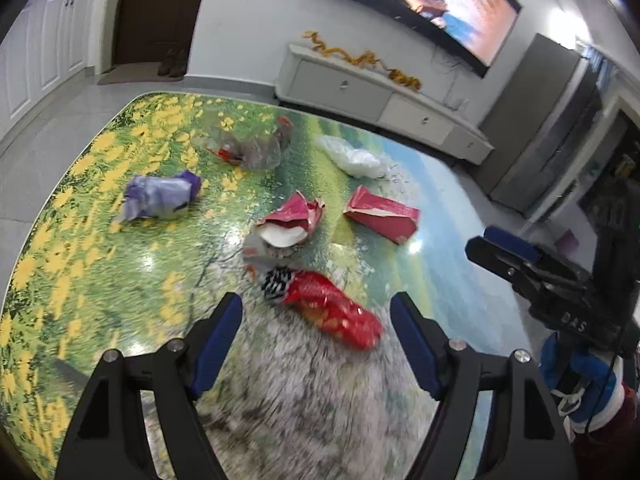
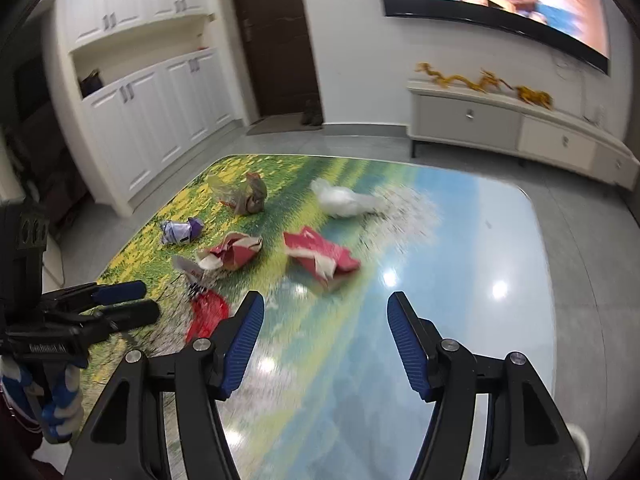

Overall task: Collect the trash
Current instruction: 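Move both open tools back over the table toward the wrappers, then grasp the red chip bag with the left tool while the right tool grasps the pink carton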

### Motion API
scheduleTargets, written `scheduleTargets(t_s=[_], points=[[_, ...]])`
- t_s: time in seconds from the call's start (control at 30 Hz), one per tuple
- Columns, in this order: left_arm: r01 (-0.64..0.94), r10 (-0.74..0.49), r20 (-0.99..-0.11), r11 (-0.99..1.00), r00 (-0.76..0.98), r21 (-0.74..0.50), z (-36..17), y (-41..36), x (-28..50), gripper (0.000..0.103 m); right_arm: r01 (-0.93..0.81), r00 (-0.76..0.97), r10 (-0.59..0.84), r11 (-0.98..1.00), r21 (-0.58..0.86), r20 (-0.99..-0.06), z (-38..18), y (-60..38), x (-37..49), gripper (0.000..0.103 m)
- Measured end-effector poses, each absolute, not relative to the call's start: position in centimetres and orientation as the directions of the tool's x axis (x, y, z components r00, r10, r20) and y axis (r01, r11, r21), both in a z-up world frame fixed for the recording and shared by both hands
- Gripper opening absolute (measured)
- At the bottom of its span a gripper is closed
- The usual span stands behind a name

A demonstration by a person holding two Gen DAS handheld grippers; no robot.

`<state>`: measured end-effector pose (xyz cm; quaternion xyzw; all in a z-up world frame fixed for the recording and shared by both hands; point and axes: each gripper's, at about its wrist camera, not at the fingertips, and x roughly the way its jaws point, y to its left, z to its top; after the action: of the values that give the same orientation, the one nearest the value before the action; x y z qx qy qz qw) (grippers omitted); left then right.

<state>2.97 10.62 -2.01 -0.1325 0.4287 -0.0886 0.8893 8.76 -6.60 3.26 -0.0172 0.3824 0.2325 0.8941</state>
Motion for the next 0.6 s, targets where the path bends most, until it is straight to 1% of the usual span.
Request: scheduleTargets(t_s=[0.07, 0.2, 0.43, 0.47, 0.5, 0.53, 0.57, 0.6], points=[[-0.010, -0.204, -0.768, 0.964, 0.608, -0.265, -2.9, 9.6, 4.1, 0.075, -0.463, 0.591, 0.414, 0.877, 0.129, -0.693, 2.8, -5.9, 10.4, 0.073], [-0.063, -0.127, -0.804, 0.978, 0.581, -0.200, -4.4, 8.5, 5.2, 0.075, -0.520, 0.563, 0.444, 0.846, 0.119, -0.697, 1.7, -4.6, 13.2, 0.074], [-0.094, -0.039, -0.797, 0.988, 0.602, -0.120, -4.8, 7.4, 4.8, 0.074, -0.585, 0.491, 0.482, 0.800, 0.136, -0.726, -1.2, -2.6, 16.5, 0.073], [-0.094, -0.026, -0.795, 0.990, 0.606, -0.105, -4.9, 7.1, 4.6, 0.070, -0.587, 0.484, 0.484, 0.797, 0.139, -0.729, -1.5, -2.5, 16.8, 0.071], [-0.088, -0.018, -0.792, 0.992, 0.611, -0.091, -4.9, 6.9, 4.6, 0.068, -0.593, 0.462, 0.491, 0.790, 0.154, -0.739, -1.8, -2.3, 17.2, 0.065], [-0.082, -0.014, -0.790, 0.993, 0.613, -0.081, -4.8, 6.6, 4.4, 0.065, -0.598, 0.453, 0.498, 0.785, 0.163, -0.739, -1.9, -2.2, 17.3, 0.064], [-0.077, -0.010, -0.788, 0.994, 0.616, -0.072, -4.9, 6.4, 4.3, 0.061, -0.603, 0.456, 0.500, 0.782, 0.158, -0.737, -1.8, -2.1, 17.2, 0.061], [-0.073, -0.009, -0.784, 0.995, 0.621, -0.069, -4.9, 6.2, 4.2, 0.059, -0.608, 0.461, 0.488, 0.782, 0.137, -0.741, -1.8, -1.9, 17.2, 0.056]])
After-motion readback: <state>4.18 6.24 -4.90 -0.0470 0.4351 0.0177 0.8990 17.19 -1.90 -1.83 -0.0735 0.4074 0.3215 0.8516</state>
